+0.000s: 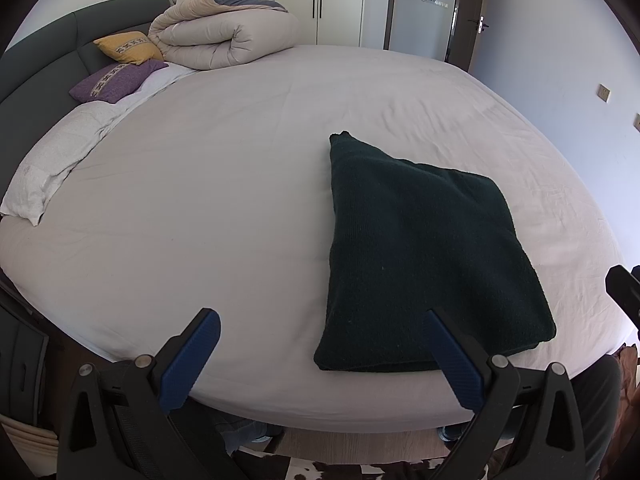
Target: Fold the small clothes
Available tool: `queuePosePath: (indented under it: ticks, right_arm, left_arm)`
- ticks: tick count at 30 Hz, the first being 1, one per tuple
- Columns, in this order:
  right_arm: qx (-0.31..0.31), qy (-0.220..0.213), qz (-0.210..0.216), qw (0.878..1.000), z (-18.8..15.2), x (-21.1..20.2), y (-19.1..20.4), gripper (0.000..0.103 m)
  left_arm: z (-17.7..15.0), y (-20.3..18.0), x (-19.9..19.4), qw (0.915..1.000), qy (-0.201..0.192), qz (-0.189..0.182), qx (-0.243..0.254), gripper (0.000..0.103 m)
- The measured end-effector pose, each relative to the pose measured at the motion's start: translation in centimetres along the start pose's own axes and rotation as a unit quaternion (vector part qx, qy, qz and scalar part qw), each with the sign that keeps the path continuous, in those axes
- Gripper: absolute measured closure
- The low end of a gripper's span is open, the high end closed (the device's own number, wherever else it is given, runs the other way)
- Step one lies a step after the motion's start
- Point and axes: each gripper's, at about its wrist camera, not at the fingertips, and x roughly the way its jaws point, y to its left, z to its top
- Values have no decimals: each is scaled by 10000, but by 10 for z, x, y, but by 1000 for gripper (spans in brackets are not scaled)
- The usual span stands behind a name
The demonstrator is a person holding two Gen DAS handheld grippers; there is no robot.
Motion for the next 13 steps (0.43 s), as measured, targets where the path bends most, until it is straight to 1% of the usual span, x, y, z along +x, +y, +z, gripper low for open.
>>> queuePosePath:
  ticks: [9, 13]
  right_arm:
    - [-6, 11, 14, 10000, 1, 1, -1, 0]
    - [-4, 27, 12, 10000, 0, 3, -2, 0]
  left_arm:
    - [-1, 2, 2, 10000, 24, -4, 1, 0]
    - [-2, 4, 0, 10000, -62, 27, 27, 0]
